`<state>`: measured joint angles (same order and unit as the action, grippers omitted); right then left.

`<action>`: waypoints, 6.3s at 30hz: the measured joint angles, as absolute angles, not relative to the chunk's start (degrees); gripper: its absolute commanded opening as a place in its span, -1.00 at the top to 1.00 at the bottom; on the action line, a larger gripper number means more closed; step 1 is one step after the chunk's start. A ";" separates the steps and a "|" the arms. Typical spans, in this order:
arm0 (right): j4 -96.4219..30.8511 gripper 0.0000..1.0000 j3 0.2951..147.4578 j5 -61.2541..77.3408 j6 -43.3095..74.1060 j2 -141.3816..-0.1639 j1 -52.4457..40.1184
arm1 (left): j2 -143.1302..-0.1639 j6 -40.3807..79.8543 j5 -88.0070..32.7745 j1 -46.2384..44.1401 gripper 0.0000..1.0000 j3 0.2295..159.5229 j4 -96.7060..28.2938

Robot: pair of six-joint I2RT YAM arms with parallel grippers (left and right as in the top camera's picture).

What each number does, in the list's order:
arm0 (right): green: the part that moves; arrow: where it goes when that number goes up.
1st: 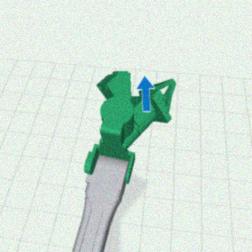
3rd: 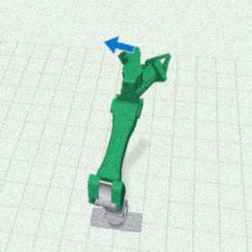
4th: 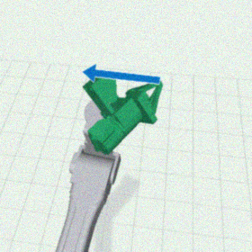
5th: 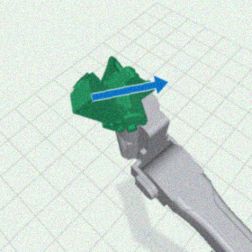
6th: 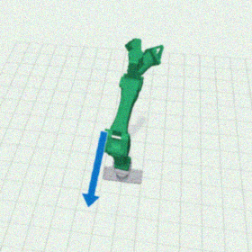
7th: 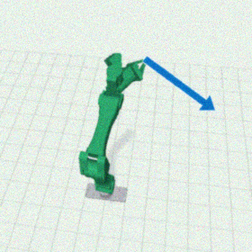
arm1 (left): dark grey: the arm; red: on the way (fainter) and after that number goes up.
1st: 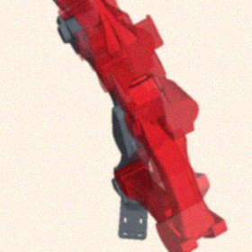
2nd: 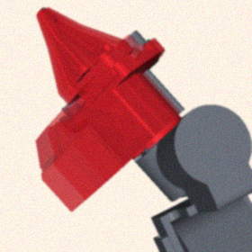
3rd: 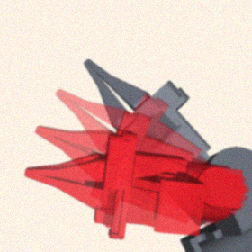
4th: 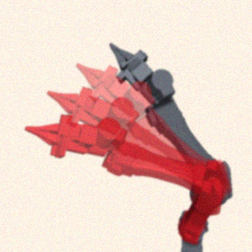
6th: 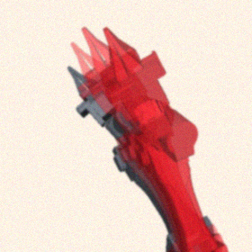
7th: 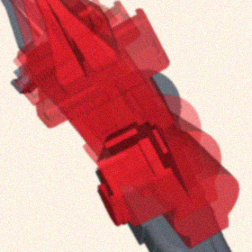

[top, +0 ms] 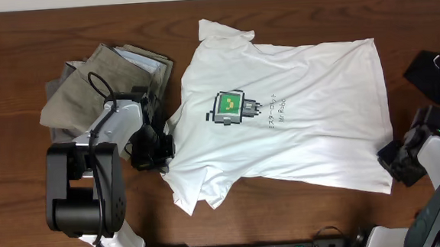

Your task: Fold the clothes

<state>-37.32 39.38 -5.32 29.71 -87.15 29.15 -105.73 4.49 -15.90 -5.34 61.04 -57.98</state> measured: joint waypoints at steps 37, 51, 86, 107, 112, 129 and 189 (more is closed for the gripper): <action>-41.08 0.11 51.22 16.32 16.49 -79.22 34.85 | -94.39 -2.09 -26.33 -6.00 0.48 65.39 -47.57; -39.99 0.10 51.22 18.85 15.62 -79.22 23.99 | -107.66 -4.36 -28.77 -11.49 0.81 65.73 -23.90; -49.01 0.04 49.98 9.32 16.36 -87.72 21.17 | -104.38 3.42 -4.34 -10.66 -0.45 70.02 -25.17; -22.26 0.70 38.15 -1.21 31.86 -87.42 22.15 | -78.70 3.64 -12.10 -10.61 -0.48 70.48 -49.28; -17.04 0.15 37.95 0.69 32.29 -87.85 22.17 | -80.07 3.68 -14.68 -10.59 -0.49 70.52 -60.38; -20.75 -0.17 40.60 23.18 25.69 -73.21 25.17 | -81.36 8.01 -29.39 -10.59 -0.47 41.71 -61.43; -52.49 -0.14 38.63 1.08 26.83 -80.20 25.17 | -75.05 22.44 -26.59 -10.61 0.88 52.58 -48.80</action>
<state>-52.49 38.63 1.08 26.83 -80.20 25.17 -75.05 22.44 -26.59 -10.61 52.58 -48.80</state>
